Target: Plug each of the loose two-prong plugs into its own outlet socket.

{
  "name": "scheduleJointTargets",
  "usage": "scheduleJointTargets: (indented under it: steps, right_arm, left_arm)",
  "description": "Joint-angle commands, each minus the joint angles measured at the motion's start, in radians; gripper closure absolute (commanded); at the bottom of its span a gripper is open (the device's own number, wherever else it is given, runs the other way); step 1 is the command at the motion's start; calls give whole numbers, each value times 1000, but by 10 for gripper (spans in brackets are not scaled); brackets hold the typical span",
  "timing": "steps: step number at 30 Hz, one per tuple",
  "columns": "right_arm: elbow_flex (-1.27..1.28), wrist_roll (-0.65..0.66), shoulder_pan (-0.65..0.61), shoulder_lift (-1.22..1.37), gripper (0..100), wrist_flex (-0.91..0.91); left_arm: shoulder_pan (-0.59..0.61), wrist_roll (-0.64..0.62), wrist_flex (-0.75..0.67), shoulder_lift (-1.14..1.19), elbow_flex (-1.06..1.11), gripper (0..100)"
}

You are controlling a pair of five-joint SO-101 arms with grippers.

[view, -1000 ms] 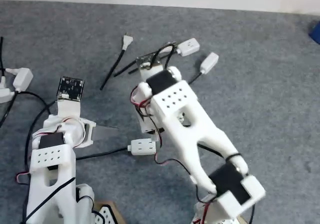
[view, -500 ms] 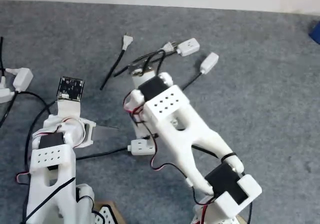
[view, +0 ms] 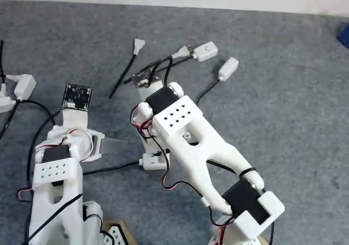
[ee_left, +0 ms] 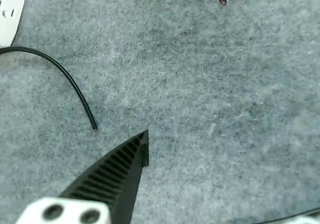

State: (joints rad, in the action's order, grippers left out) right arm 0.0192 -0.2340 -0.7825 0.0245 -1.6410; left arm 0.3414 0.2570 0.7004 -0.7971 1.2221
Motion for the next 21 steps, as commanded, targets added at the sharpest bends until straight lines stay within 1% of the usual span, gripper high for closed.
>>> scheduleJointTargets:
  steps: [1, 7, 14, 21]
  right_arm:
    - [-5, 17, 22, -8, 993, 1]
    - [1, 32, 22, -7, 993, 28]
    - [99, 51, 22, -10, 993, 104]
    - [111, 54, 24, -12, 993, 107]
  left_arm:
    - [5, -2, -15, -2, -7, 447]
    - [5, -2, -15, -5, -5, 447]
    - [7, -2, -15, -7, -4, 447]
    - [7, 0, -15, -7, -4, 447]
